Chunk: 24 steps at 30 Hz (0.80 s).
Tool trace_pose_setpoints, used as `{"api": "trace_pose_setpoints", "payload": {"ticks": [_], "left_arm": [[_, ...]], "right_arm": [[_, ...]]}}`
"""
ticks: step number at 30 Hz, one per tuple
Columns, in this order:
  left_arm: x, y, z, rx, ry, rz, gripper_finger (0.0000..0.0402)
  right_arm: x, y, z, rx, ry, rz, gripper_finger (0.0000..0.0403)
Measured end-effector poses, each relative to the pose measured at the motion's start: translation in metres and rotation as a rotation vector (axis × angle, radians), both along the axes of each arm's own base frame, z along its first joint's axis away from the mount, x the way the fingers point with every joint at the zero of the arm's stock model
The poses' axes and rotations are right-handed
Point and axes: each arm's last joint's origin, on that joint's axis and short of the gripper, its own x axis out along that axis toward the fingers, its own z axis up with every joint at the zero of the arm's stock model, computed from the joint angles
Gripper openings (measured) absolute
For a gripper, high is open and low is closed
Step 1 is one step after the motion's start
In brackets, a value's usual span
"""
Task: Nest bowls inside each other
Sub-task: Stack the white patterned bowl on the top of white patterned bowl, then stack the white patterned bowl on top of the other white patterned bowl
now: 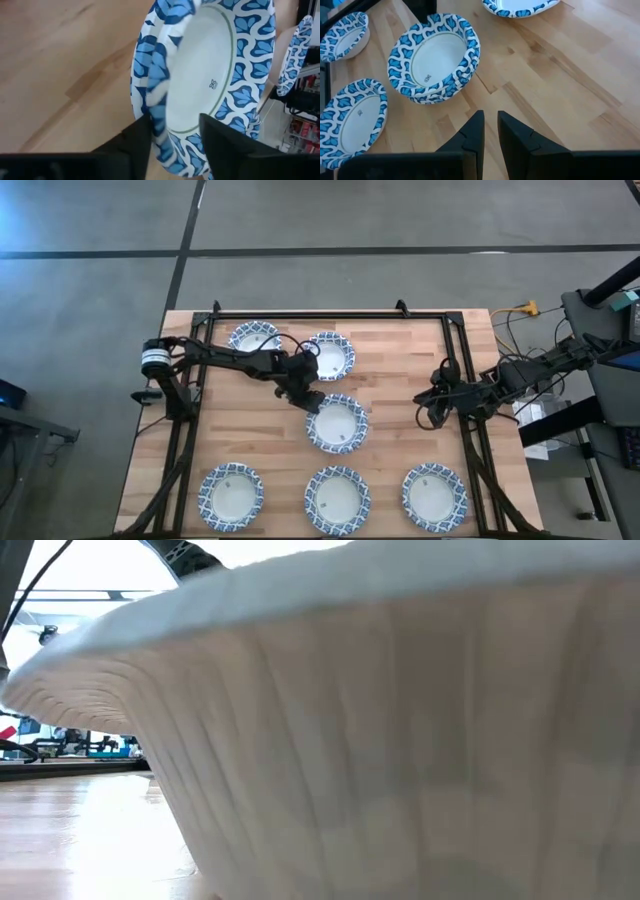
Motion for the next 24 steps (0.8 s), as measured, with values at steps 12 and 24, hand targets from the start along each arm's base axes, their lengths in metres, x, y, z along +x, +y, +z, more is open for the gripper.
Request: {"api": "trace_pose_setpoints", "payload": {"ticks": [12, 24], "left_arm": [[-0.006, 0.0, 0.019, 0.004, -0.05, 0.012, 0.025], [-0.082, 0.006, 0.085, 0.432, 0.101, 0.2, 0.0251]], "right_arm": [[0.005, 0.002, 0.005, 0.036, -0.071, -0.004, 0.0047], [0.01, 0.004, 0.01, 0.07, -0.132, 0.0, 0.0047]]}}
